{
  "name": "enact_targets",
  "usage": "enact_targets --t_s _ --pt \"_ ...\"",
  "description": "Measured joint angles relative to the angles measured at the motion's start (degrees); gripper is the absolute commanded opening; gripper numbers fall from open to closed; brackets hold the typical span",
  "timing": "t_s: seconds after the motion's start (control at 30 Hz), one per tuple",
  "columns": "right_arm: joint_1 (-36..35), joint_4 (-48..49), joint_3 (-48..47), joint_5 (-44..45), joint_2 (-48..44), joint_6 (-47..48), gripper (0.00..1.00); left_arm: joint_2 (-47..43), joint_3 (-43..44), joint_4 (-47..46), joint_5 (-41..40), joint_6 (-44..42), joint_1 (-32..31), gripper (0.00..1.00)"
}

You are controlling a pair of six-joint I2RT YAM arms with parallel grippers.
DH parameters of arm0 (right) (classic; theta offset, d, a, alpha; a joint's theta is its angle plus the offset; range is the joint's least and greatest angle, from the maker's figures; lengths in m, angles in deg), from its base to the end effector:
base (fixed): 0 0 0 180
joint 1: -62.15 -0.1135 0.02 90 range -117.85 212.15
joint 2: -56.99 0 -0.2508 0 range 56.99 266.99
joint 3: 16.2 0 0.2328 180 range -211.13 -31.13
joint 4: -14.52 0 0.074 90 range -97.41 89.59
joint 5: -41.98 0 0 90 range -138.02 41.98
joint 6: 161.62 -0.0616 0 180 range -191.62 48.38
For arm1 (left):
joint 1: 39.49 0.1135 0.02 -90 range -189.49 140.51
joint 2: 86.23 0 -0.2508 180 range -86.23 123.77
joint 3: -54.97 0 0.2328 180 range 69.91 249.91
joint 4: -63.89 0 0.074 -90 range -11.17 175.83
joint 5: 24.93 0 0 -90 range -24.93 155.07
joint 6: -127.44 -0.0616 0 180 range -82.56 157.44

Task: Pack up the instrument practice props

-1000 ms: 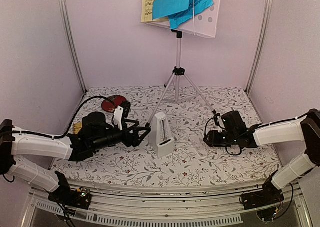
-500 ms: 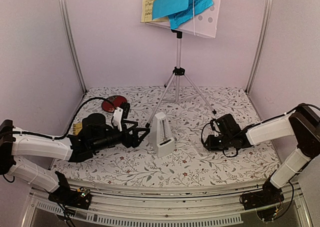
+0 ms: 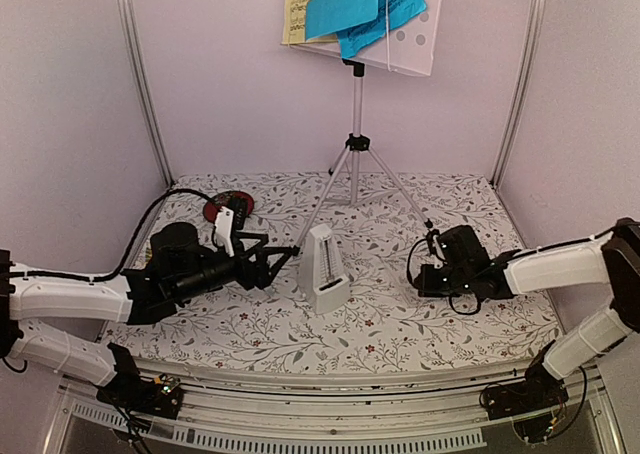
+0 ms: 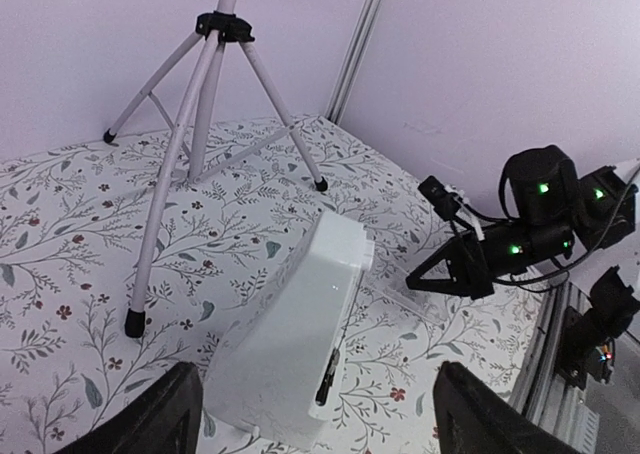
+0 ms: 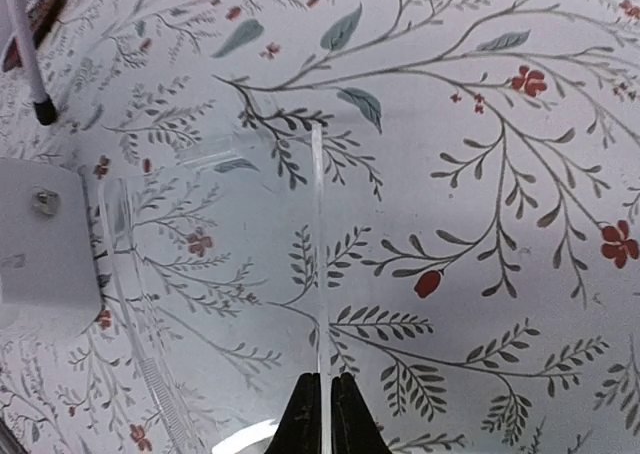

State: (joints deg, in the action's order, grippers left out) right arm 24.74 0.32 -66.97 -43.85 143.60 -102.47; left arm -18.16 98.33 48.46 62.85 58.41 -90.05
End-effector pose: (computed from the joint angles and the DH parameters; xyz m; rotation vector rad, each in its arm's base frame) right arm 0.2258 0.1671 0.1237 -0.1096 2.4886 0.4330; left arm 0.1744 -0.2082 0.2270 0.4347 1.7631 -0.8733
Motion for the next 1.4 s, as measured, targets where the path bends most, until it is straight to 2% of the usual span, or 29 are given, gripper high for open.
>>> enact_targets --t_s 0.1,0.2,0.27,0.37,0.53,0.7,0.8,0.97,1.23,1.4 --pt "0.4 1.8 3.3 -1.2 -9.5 0.1 0.02 -3.9 0.1 2.1 -1.1 0.0 0.1 0.82" --pt "0.7 4.8 4.5 -6.5 -18.7 2.1 0.02 -6.1 0.9 4.5 -1.4 0.0 0.3 0.83" --pt "0.7 6.5 3.5 -14.0 -23.1 5.1 0.02 -7.4 2.8 7.1 -0.6 0.1 0.7 0.83" --pt "0.4 5.7 -0.7 -25.7 -24.5 8.9 0.02 -8.6 6.6 10.4 3.0 0.1 1.7 0.82" --pt "-2.4 -2.3 -9.3 -41.0 -20.0 14.6 0.02 -12.0 10.6 15.4 12.7 0.7 4.5 0.81" --pt "-5.7 -11.0 -11.5 -50.3 -14.0 18.2 0.02 -12.5 13.6 19.1 22.7 1.7 5.3 0.72" --pt "-6.0 -14.6 -12.1 -52.9 -10.8 19.5 0.02 -8.5 15.9 21.2 27.6 1.8 4.2 0.64" --pt "-6.2 -18.1 -13.9 -56.0 -5.3 21.3 0.02 -1.8 16.3 25.3 33.4 0.9 1.1 0.59" --pt "-6.9 -21.3 -14.3 -59.1 0.3 23.9 0.02 6.2 16.7 25.6 42.1 0.0 -1.2 0.57" --pt "-7.0 -21.7 -15.7 -59.9 2.8 24.7 0.02 10.6 19.5 26.3 44.8 -1.1 -2.3 0.58"
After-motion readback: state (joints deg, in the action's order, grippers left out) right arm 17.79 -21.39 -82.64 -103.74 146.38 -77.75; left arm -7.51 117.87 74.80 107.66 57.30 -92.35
